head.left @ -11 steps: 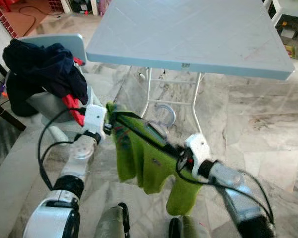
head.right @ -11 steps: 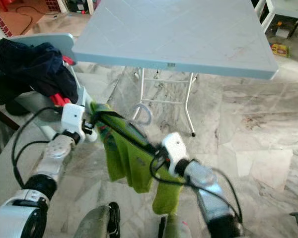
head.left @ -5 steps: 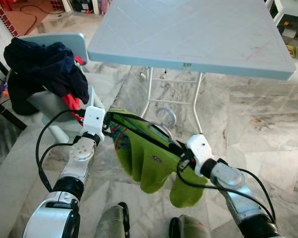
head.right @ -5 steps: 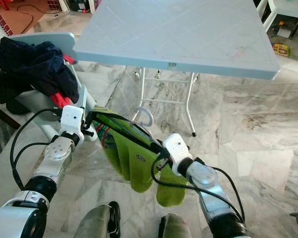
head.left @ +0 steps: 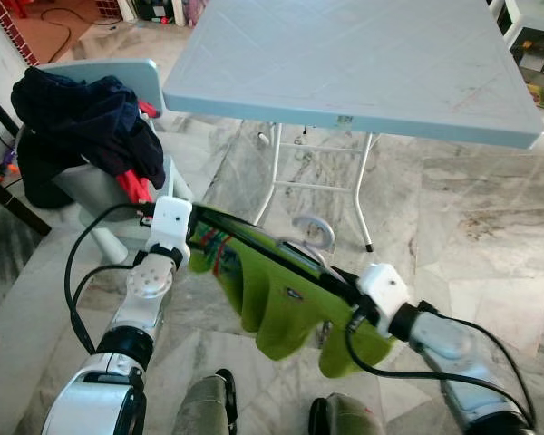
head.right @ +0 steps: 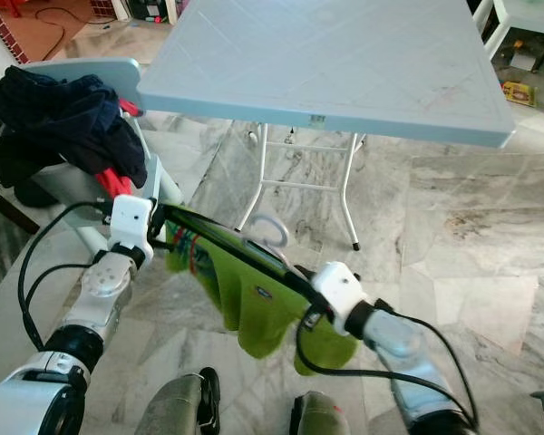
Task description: Hang hanger
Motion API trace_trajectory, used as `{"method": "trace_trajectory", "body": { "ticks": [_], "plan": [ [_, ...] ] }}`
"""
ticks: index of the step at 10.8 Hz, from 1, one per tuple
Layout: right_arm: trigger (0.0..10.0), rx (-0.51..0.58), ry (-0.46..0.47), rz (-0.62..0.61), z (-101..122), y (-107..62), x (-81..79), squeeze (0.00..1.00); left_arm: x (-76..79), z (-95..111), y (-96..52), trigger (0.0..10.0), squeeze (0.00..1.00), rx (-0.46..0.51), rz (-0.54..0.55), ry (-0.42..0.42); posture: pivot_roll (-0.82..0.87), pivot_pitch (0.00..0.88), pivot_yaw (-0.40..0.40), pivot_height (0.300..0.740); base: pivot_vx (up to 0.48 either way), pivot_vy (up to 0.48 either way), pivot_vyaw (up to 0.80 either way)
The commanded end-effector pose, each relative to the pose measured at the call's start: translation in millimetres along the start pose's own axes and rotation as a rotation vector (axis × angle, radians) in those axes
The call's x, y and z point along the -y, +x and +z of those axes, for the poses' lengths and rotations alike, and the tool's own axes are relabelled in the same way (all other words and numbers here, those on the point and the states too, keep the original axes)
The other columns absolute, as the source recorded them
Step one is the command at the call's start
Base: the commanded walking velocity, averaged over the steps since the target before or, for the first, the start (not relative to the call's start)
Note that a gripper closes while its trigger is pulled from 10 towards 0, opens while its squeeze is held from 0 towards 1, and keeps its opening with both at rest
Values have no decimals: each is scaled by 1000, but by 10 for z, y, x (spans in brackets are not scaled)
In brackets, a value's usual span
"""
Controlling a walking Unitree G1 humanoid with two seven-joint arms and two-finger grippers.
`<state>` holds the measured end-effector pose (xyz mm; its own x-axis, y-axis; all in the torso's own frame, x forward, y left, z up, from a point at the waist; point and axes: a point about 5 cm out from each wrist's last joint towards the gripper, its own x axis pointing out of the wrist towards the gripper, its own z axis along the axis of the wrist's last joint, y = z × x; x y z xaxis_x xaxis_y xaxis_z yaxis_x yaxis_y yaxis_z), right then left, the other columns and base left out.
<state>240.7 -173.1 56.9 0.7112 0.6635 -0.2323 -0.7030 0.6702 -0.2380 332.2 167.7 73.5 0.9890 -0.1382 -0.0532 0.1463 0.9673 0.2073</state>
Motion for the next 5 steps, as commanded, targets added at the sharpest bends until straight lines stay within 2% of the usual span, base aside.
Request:
{"method": "trace_trajectory", "body": {
  "ticks": [1,2,3,5],
  "plan": [
    [10000,-197,37,-173,-358,-596,326,0,-813,9,-147,0,0,-5,374,-73,-67,142,40,740,0,0,0],
    [10000,-254,-33,-190,-410,-769,449,0,-847,-4,-154,0,0,-14,385,-120,-71,141,43,740,0,0,0],
    [10000,-217,-16,-224,-348,-853,558,0,-864,-38,-162,0,0,-30,398,-178,-72,142,43,740,0,0,0],
    [10000,-80,34,-193,-112,-854,656,0,-838,-154,-184,0,0,-84,422,-304,-75,142,46,740,0,0,0]
  ]
}}
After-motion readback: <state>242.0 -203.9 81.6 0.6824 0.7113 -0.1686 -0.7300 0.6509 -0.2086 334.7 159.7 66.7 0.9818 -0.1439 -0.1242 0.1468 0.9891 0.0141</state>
